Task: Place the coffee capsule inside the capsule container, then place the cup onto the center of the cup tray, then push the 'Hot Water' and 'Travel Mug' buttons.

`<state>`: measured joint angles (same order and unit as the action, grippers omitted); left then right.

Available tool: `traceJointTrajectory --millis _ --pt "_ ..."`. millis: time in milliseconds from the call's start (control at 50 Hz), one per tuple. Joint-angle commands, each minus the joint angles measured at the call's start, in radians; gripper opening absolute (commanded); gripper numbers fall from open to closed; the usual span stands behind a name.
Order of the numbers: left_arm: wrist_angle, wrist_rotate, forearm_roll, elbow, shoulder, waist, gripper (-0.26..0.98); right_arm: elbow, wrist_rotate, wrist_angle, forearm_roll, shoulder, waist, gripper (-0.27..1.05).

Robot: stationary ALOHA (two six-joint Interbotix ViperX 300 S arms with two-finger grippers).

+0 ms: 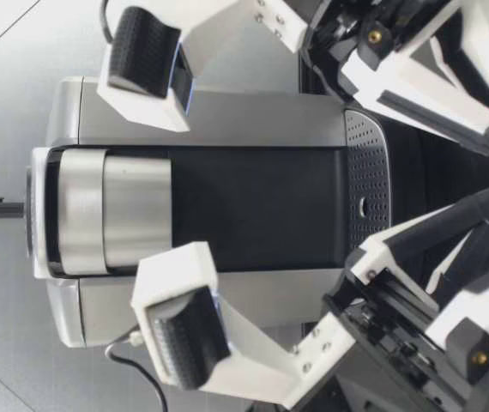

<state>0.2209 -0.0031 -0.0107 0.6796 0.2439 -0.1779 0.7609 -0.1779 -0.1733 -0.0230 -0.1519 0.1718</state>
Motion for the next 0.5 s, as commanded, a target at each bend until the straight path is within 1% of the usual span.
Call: traceJointTrajectory --millis 0,200,320,480 --pt "0.009 0.002 0.002 -0.02 -0.015 -0.005 0.67 -0.02 0.0 -0.003 0.0 0.015 0.005 0.04" --pt "0.009 0.002 0.002 -0.028 -0.017 -0.006 0.51 -0.02 -0.003 -0.003 0.0 0.021 0.003 0.04" --pt "0.008 -0.002 0.002 -0.021 -0.02 -0.006 0.48 -0.02 -0.009 0.003 0.0 0.037 0.003 0.04" --pt "0.003 -0.006 0.0 -0.009 -0.035 -0.006 0.48 -0.014 -0.025 0.025 0.009 0.092 0.003 0.04"
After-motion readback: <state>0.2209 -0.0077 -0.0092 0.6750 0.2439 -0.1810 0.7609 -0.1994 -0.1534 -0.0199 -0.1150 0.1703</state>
